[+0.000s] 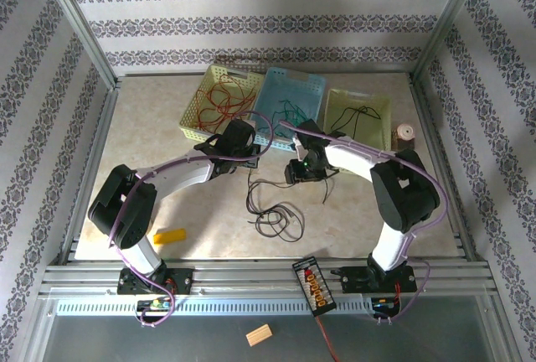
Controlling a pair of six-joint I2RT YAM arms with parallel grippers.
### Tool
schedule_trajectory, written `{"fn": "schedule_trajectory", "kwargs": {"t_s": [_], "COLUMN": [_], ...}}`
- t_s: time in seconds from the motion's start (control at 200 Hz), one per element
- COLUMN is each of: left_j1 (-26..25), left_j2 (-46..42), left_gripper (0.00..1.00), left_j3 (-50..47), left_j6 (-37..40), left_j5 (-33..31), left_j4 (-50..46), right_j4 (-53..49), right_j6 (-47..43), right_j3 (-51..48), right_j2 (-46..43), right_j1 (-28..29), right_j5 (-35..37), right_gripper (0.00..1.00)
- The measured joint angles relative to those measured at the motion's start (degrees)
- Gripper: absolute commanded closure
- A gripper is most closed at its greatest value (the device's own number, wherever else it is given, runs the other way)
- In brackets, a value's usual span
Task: Untangle the cables
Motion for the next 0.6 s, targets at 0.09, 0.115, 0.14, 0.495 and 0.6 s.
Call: {"fn": "schedule_trajectory", "kwargs": {"t_s": [0.09,0.115,0.14,0.495,0.6], "left_j1": [0.0,0.0,0.0,0.0,0.0], "left_j2": [-0.3,-0.5,-0.5,-0.8,-0.8], "left_gripper": [1.00,1.00,1.00,1.00,1.00], "left_j3": [-0.1,-0.2,-0.2,-0.2,-0.2], "left_j6": [0.0,0.0,0.0,-0.1,-0.4], "left_j5": [0.0,0.0,0.0,-0.2,-0.2], "left_j4": [0.0,0.0,0.0,0.2,0.4], "right_j4": [0.0,-0.2,-0.2,3.2,4.9], "right_j6": [-0.1,-0.3,-0.6,-1.2,-1.1], "right_j3": [0.6,0.6,0.6,-6.5,-6.1], "right_j2": [0.9,0.9,0.9,-13.7,-21.1], "right_j1": [0.5,0.6,0.6,1.4,1.4], "right_j5": [2.4,2.7,2.9,-0.7,-1.2], "right_gripper": [1.00,1.00,1.00,1.00,1.00]}}
